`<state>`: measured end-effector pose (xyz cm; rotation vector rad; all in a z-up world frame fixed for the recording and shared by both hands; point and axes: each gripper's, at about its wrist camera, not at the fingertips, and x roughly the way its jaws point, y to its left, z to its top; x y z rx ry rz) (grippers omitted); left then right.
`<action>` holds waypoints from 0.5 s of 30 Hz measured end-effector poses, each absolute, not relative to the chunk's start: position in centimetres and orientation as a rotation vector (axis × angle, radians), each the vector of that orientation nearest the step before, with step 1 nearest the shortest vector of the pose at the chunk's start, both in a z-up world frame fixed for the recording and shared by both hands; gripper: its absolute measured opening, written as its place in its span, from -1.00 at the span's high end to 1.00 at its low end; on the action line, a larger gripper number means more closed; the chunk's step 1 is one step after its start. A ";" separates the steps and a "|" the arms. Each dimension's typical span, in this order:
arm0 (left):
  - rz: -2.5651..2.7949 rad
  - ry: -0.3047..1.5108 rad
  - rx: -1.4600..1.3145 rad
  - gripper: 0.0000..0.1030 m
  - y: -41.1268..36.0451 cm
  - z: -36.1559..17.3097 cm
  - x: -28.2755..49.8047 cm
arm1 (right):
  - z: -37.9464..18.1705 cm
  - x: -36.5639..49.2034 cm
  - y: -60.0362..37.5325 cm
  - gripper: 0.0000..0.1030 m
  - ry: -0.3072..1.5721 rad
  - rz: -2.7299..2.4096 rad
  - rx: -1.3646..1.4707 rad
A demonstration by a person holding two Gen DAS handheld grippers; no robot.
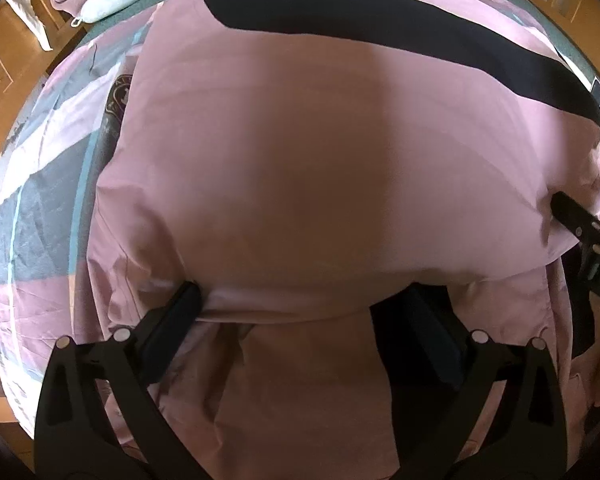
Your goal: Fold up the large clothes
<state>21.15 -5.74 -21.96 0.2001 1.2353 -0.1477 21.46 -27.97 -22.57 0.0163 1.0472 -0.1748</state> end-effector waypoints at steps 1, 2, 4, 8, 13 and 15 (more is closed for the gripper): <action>-0.143 1.233 0.207 -0.96 -5.8 -22.0 21.0 | -22.6 21.4 -28.0 -0.97 1.046 -0.176 0.014; -0.139 1.230 0.211 -0.96 -5.9 -21.9 21.0 | -22.6 21.4 -28.0 -0.97 1.046 -0.177 0.014; -0.123 1.222 0.213 -0.96 -5.9 -21.6 20.7 | -22.6 21.5 -28.0 -0.97 1.046 -0.176 0.015; -0.151 1.188 0.157 -0.96 -5.7 -20.2 20.1 | -22.5 21.5 -28.1 -0.97 1.044 -0.177 0.013; -0.144 1.218 0.090 -0.96 -4.6 -20.6 20.8 | -22.6 21.4 -28.0 -0.97 1.040 -0.180 0.006; -0.146 1.231 0.111 -0.96 -4.7 -21.1 20.9 | -22.6 21.4 -27.9 -0.97 1.038 -0.182 0.000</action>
